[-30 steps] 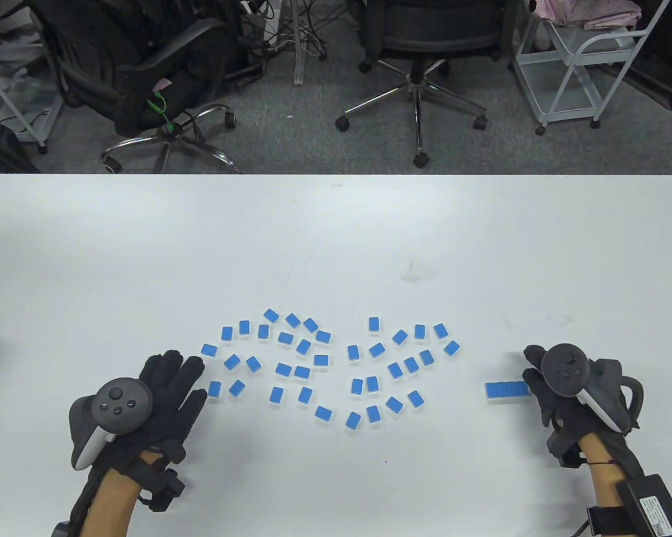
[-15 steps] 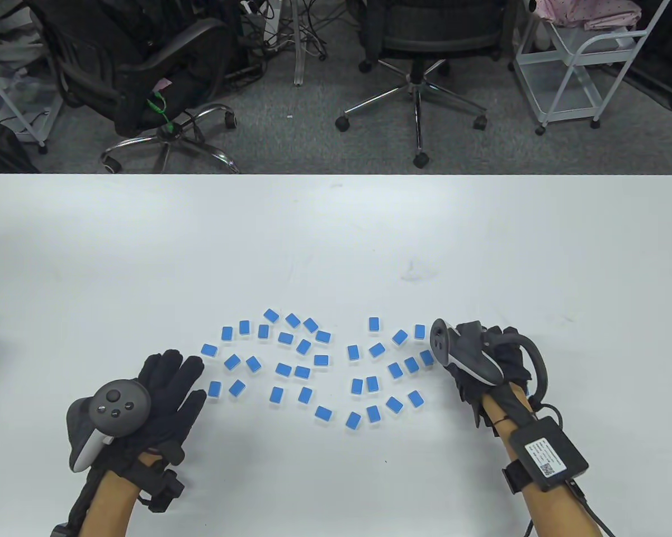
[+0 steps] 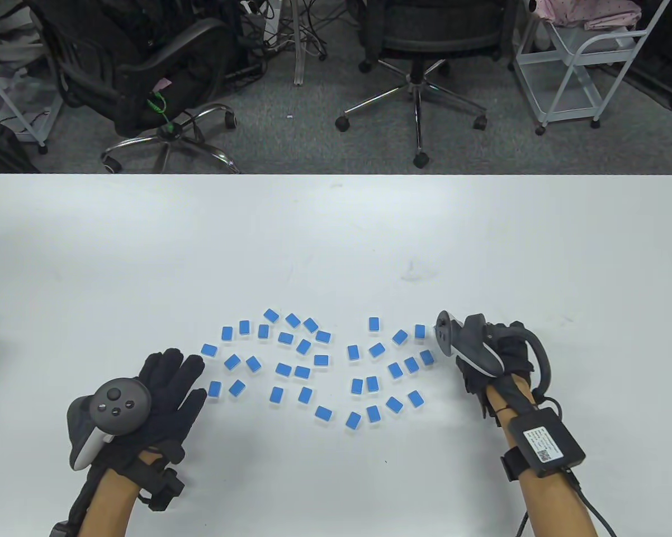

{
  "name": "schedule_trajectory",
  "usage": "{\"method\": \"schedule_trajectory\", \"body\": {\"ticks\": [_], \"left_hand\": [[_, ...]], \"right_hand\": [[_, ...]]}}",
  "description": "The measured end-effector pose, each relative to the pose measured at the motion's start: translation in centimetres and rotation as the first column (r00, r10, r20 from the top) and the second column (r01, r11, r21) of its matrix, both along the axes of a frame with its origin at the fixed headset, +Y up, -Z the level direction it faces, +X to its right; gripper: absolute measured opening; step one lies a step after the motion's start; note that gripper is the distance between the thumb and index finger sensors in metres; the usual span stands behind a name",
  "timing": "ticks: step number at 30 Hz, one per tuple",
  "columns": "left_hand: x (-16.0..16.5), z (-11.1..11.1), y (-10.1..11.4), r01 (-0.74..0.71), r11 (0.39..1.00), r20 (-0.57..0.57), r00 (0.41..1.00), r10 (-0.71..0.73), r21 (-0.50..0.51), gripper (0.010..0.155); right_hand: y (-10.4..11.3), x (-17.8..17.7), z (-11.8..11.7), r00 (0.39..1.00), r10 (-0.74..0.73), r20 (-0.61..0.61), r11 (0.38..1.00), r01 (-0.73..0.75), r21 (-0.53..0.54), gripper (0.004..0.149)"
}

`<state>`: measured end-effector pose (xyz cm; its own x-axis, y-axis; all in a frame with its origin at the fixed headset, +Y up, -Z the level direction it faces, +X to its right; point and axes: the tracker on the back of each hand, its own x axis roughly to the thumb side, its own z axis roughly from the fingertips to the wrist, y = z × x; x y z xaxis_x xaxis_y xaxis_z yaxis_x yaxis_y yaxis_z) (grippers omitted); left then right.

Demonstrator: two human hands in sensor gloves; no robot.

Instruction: Build mahjong tile wall

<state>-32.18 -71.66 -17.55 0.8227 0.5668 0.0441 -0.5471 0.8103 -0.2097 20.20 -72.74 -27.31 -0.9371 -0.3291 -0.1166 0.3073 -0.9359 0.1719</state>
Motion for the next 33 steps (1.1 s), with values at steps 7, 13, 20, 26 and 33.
{"method": "schedule_trajectory", "body": {"ticks": [7, 13, 20, 26, 33], "left_hand": [[0.1, -0.2, -0.1, 0.016, 1.0, -0.006, 1.0, -0.016, -0.005, 0.069], [0.6, -0.2, -0.5, 0.037, 0.999, 0.007, 0.999, -0.037, -0.022, 0.069], [0.3, -0.3, -1.0, 0.018, 0.998, -0.014, 1.0, -0.019, -0.054, 0.069], [0.4, -0.5, -1.3, 0.01, 0.997, -0.011, 1.0, -0.011, -0.071, 0.07], [0.3, -0.4, -1.2, 0.003, 0.997, -0.01, 1.0, -0.004, -0.08, 0.069]], "right_hand": [[0.5, 8.8, 4.6, 0.979, -0.169, 0.11, 0.985, 0.166, 0.037, 0.056], [-2.1, 10.9, 5.4, 0.967, -0.223, 0.124, 0.969, 0.234, -0.081, 0.055], [-2.0, 10.1, 5.2, 0.975, -0.206, 0.079, 0.973, 0.213, -0.092, 0.055], [-2.0, 10.2, 5.2, 0.972, -0.219, 0.081, 0.969, 0.226, -0.095, 0.055], [-2.1, 10.2, 5.2, 0.972, -0.226, 0.07, 0.966, 0.233, -0.112, 0.055]]}}
